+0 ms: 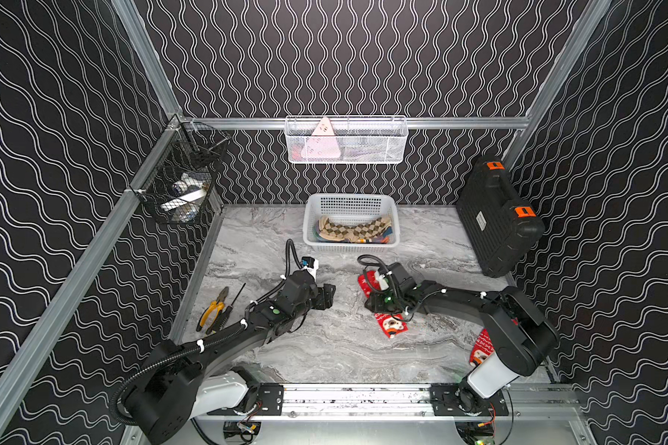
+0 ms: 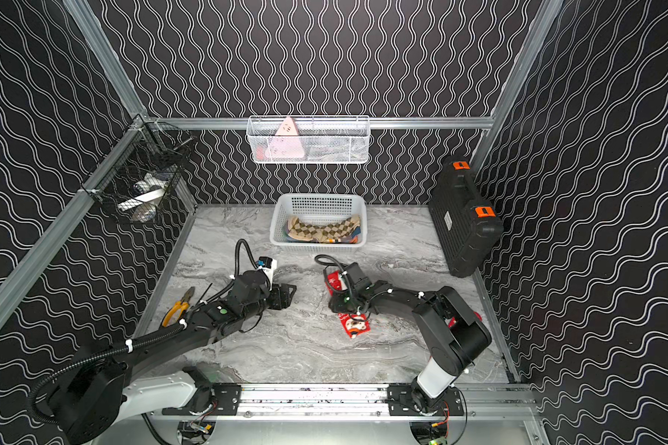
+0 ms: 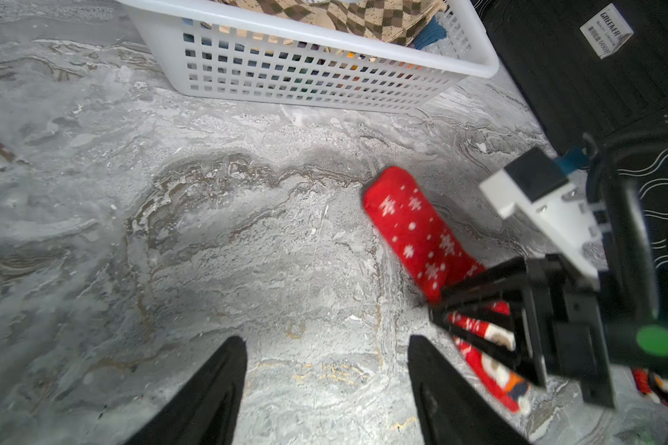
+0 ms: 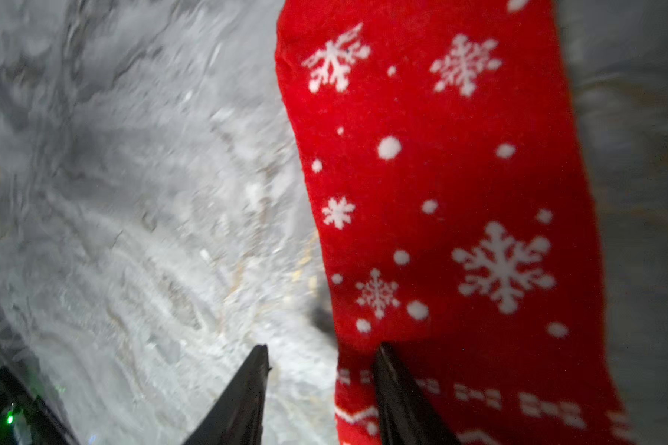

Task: Place the socks together as a pair
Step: Move the sock to the center of the board.

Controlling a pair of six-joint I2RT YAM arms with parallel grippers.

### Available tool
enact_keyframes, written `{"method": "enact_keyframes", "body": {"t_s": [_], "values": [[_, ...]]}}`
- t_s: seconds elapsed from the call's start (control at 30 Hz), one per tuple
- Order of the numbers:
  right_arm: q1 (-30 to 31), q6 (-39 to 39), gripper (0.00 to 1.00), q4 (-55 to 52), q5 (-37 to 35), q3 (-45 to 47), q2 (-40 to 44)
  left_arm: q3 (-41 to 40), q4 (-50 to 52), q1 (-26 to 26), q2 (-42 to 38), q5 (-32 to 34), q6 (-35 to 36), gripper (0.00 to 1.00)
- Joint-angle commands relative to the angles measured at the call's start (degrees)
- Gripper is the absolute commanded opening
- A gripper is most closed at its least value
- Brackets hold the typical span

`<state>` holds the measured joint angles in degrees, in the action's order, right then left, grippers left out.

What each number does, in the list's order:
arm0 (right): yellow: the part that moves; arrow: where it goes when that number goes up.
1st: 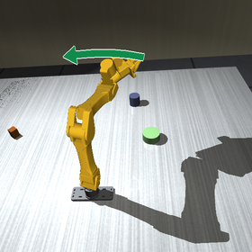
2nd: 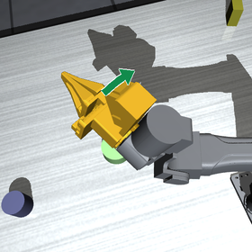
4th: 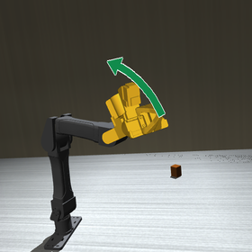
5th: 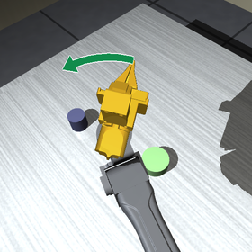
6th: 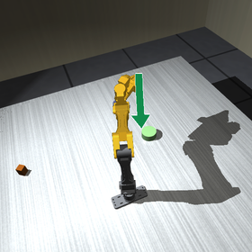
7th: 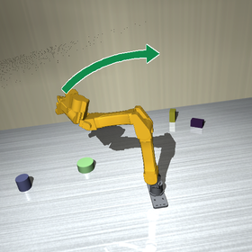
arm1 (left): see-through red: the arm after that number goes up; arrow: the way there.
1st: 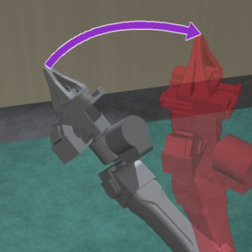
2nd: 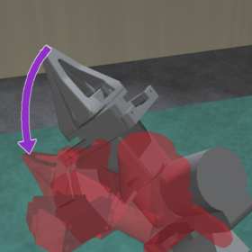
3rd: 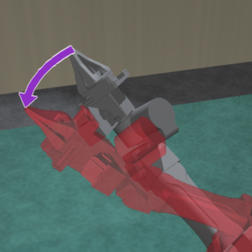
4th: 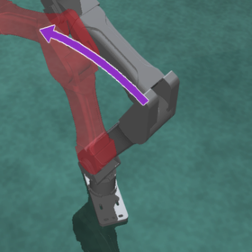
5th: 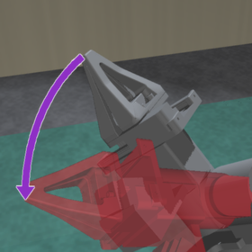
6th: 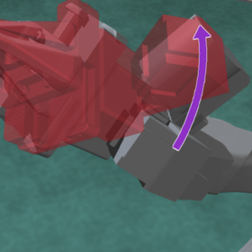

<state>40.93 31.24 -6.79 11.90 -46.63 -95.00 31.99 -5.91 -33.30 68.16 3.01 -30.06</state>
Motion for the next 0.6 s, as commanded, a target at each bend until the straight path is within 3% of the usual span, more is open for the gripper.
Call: {"method": "enact_keyframes", "body": {"t_s": [0.0, 0.17, 0.43, 0.57], "values": [[6.47, 3.08, 0.48, -2.16, 1.81, -1.02, -2.23, -0.85, -0.79, 0.0, -1.13, 1.22, -0.61, 0.71], [11.28, 4.26, 0.48, -2.7, 0.88, -1.32, -1.29, -1.87, -2.81, 0.0, 0.34, -1.24, -0.74, 0.71], [10.98, 4.02, 0.53, -15.25, -9.02, -0.97, 14.53, 0.38, -7.27, -0.27, 11.66, -5.95, -0.38, 0.7], [9.74, 5.57, 0.53, -18.33, -9.91, 2.84, 20.07, 1.59, -9.93, -0.35, 17.93, -6.39, -0.01, 0.66]]}}
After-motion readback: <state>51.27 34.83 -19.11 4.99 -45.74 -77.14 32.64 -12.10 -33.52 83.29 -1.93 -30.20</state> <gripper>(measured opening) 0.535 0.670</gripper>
